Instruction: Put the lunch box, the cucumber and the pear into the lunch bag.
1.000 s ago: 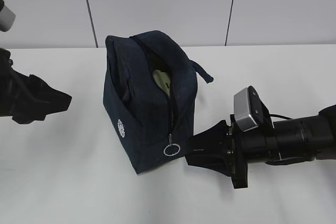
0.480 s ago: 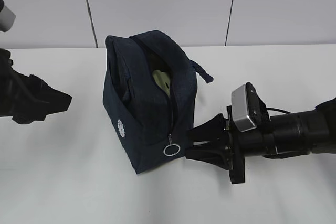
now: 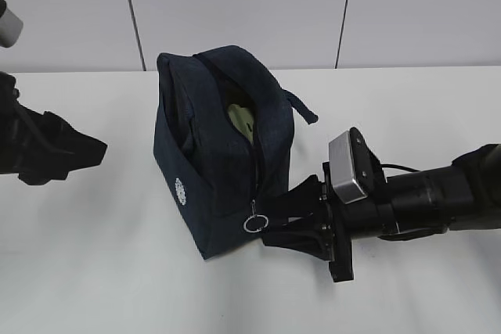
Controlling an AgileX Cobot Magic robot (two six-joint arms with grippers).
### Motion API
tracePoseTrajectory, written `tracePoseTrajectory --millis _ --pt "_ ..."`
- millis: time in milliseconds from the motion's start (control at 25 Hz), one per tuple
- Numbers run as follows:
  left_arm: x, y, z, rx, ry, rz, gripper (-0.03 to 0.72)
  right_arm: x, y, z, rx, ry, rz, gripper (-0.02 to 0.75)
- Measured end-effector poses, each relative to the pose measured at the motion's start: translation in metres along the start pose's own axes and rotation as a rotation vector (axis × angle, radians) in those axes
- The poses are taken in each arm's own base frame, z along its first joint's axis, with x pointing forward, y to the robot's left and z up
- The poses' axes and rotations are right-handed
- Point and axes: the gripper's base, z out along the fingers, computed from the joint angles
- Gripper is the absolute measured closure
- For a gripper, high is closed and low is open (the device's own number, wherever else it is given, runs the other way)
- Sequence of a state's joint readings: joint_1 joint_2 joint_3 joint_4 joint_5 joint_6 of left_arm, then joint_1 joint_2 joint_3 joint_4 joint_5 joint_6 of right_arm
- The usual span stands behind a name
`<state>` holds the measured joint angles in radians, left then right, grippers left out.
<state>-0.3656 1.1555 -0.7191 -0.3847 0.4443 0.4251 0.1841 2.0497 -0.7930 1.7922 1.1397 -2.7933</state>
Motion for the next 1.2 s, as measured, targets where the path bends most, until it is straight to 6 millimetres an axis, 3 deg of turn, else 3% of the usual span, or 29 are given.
tracePoseTrajectory --millis 200,680,920,1000,1200 --pt "0.000 0.000 0.000 0.000 0.000 0.000 0.274 0.014 0.004 0.005 -0.035 0.021 0.042 0.414" --pt "0.000 0.000 0.000 0.000 0.000 0.000 0.274 0.014 0.007 0.011 -0.042 0.018 0.050 0.423" --pt "0.000 0.000 0.000 0.000 0.000 0.000 0.274 0.014 0.006 0.011 -0.040 0.018 0.052 0.510" --pt "0.000 0.000 0.000 0.000 0.000 0.000 0.274 0.014 0.006 0.011 -0.040 0.018 0.052 0.592" --pt "0.000 0.000 0.000 0.000 0.000 0.000 0.274 0.014 0.006 0.011 -0.040 0.018 0.052 0.658"
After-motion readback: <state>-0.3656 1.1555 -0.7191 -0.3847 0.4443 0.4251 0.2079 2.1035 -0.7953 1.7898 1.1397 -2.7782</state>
